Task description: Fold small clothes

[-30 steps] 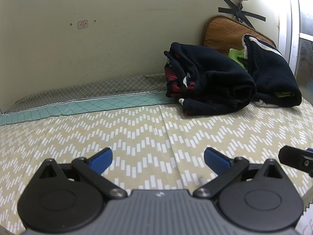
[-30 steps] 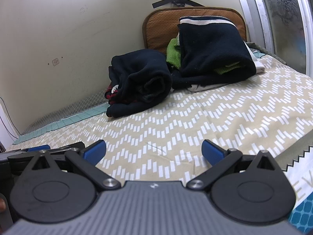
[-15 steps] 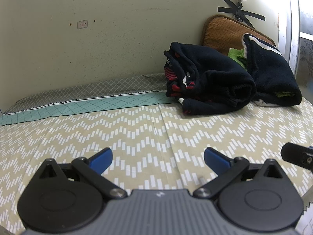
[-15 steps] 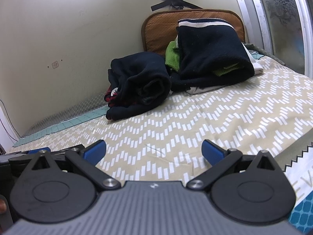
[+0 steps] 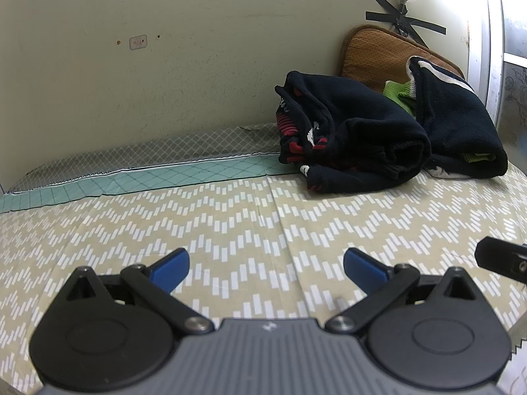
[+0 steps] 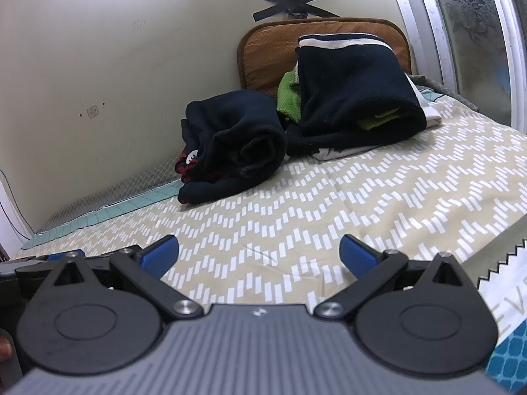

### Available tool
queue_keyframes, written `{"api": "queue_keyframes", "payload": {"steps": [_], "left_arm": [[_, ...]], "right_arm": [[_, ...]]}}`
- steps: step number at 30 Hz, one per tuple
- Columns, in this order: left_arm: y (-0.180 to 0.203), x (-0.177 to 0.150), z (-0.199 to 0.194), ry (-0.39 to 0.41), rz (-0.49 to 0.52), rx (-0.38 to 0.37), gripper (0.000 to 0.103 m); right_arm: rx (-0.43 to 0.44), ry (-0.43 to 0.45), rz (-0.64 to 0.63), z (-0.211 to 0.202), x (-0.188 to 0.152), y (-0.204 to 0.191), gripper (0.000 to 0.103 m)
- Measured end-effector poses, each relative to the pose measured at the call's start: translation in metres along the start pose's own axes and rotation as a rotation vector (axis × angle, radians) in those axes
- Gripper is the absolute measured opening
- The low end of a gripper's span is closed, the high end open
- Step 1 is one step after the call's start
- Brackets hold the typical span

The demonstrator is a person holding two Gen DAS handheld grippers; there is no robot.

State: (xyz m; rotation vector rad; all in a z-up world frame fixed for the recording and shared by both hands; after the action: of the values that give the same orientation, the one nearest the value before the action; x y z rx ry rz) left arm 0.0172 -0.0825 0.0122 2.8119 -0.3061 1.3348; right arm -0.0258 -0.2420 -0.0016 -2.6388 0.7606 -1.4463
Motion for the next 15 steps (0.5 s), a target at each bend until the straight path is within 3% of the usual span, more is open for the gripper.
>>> {"api": "queue_keyframes", "payload": {"steps": [15], "left_arm": [[-0.0016,-0.0001,-0.0013,0.002,0.011,0.011,0.103]], "right_arm": [[0.004,-0.001,-0.002,0.0001,0.0003,0.0005,0.103]]}}
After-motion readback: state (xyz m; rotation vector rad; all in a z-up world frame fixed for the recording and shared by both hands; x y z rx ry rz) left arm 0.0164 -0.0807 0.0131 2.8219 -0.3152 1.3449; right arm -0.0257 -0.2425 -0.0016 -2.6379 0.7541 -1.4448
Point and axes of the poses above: each gripper's, at about its wrist camera, not at the fingertips, and z roughly the way its jaws point, y to its right, x to its top, the point moved 3 cm from there along z, roughly the way its jaws point, and after that the axes turned 4 degrees about -y, right-handed, at the moved point
